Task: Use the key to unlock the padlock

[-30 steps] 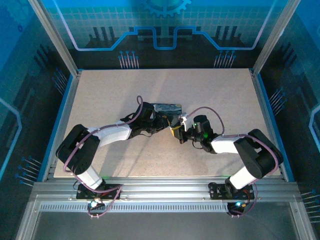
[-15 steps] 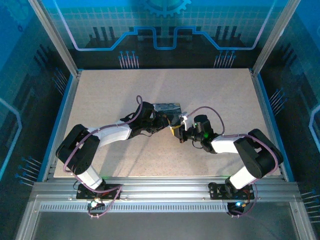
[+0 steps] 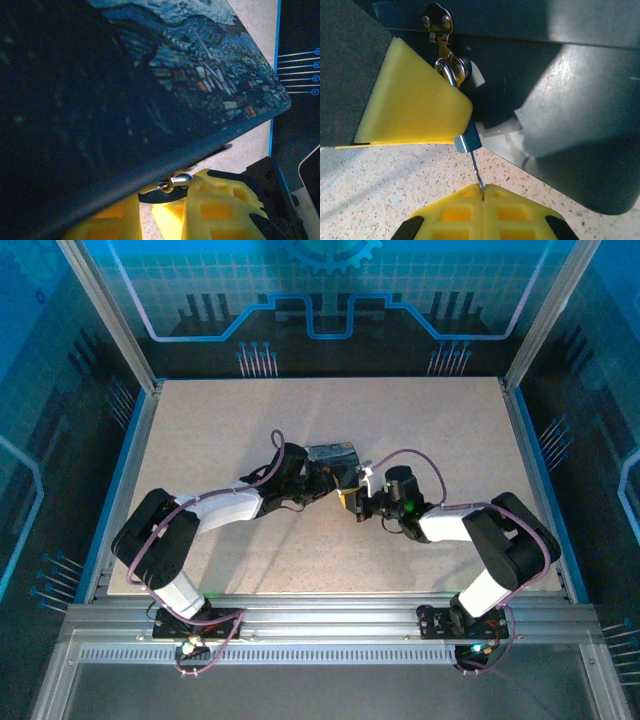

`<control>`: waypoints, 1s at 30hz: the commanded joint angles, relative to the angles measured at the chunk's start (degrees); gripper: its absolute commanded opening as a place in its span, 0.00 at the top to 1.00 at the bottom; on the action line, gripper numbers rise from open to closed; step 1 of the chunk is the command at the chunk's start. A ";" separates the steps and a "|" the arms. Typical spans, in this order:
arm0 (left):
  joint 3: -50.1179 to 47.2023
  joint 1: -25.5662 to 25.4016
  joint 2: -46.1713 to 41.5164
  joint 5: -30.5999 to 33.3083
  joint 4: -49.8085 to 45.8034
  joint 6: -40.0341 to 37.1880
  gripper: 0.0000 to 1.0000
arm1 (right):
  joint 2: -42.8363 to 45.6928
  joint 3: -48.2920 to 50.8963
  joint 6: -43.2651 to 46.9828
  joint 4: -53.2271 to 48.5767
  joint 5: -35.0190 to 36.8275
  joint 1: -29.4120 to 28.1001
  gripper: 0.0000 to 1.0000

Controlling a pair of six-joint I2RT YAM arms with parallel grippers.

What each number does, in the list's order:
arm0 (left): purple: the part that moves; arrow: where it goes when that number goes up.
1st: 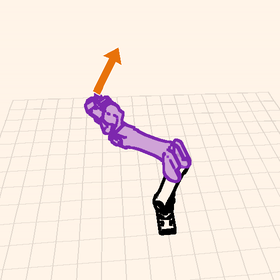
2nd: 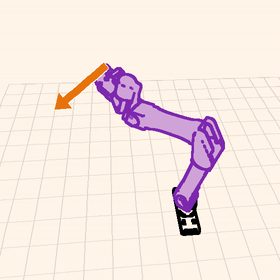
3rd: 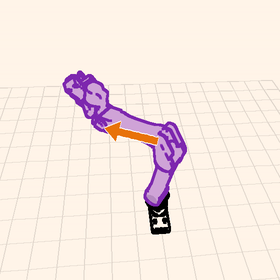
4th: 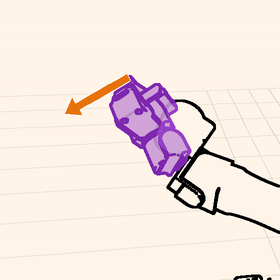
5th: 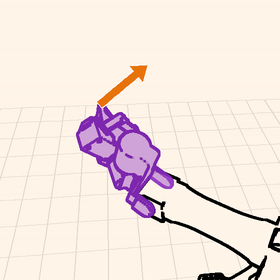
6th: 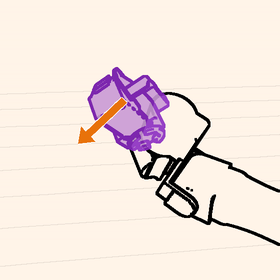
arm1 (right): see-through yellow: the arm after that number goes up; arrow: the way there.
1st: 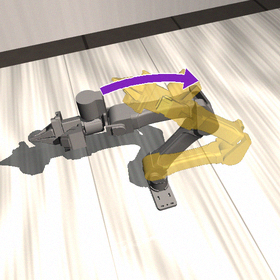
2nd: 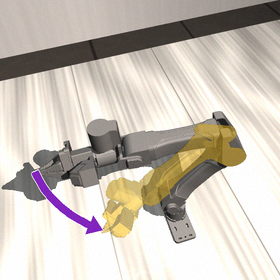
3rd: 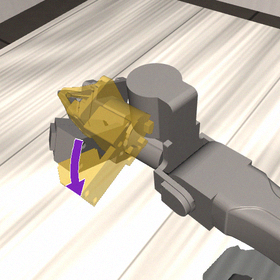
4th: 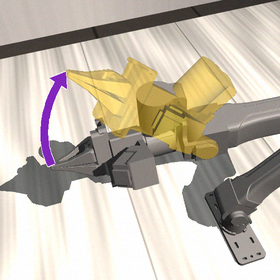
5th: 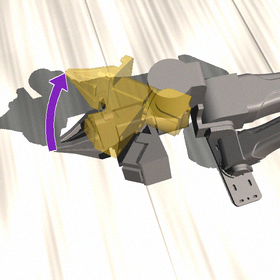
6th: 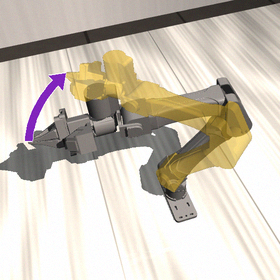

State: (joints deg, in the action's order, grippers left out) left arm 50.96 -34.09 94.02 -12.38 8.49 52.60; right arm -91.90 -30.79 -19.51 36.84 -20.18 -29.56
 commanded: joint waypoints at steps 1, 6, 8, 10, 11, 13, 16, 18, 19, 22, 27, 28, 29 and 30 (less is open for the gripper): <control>0.90 -1.23 0.29 -3.20 0.65 -0.36 0.93 | 0.08 -4.85 -0.20 6.93 -2.60 0.20 1.00; 0.73 -1.25 0.29 -3.35 0.40 -0.44 0.93 | -0.69 -6.63 0.51 6.75 -2.97 0.64 1.00; 0.72 -1.26 0.25 -3.42 0.13 -0.65 0.93 | -0.66 -7.05 0.85 6.67 -3.14 0.89 1.00; 0.72 -1.33 0.19 -3.31 -0.12 -0.79 0.93 | -0.56 -7.39 0.88 6.71 -3.34 1.22 1.00; 0.63 -1.39 0.20 -3.27 -0.15 -0.76 0.93 | -0.61 -7.59 0.80 6.84 -3.88 1.41 1.00; 0.46 -1.36 0.17 -3.30 -0.03 -0.72 0.93 | -0.78 -7.87 0.31 7.25 -4.90 1.77 1.00; 0.46 -1.50 0.29 -3.36 -0.02 -0.70 0.93 | -1.24 -8.06 -1.45 9.33 -6.28 2.30 1.00; 0.37 -1.58 0.46 -3.39 0.03 -0.59 0.93 | -1.44 -8.48 -2.54 10.44 -6.86 2.58 1.00; 0.38 -1.58 0.56 -3.38 0.11 -0.62 0.93 | -1.52 -8.84 -2.70 10.61 -6.97 2.60 1.00; 0.28 -1.82 0.89 -3.44 0.29 -0.37 0.93 | -1.76 -9.70 -3.64 11.65 -7.09 2.58 1.00; 0.39 -2.20 1.89 -3.96 0.89 -0.02 0.93 | -2.70 -11.29 -6.49 14.74 -7.09 2.58 1.00; 0.38 -2.21 2.10 -4.04 1.06 0.11 0.93 | -3.00 -11.46 -6.92 15.45 -6.98 2.60 1.00; 0.34 -2.17 2.30 -4.19 1.34 0.35 0.93 | -3.37 -11.48 -7.42 16.18 -6.74 2.58 1.00; 0.22 -2.21 2.47 -4.27 1.67 0.60 0.93 | -3.75 -11.52 -7.86 16.83 -6.80 2.58 1.00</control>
State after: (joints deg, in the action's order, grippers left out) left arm 50.98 -33.80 94.35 -9.58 12.32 52.66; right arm -96.07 -36.86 -24.69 37.23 -24.97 -26.98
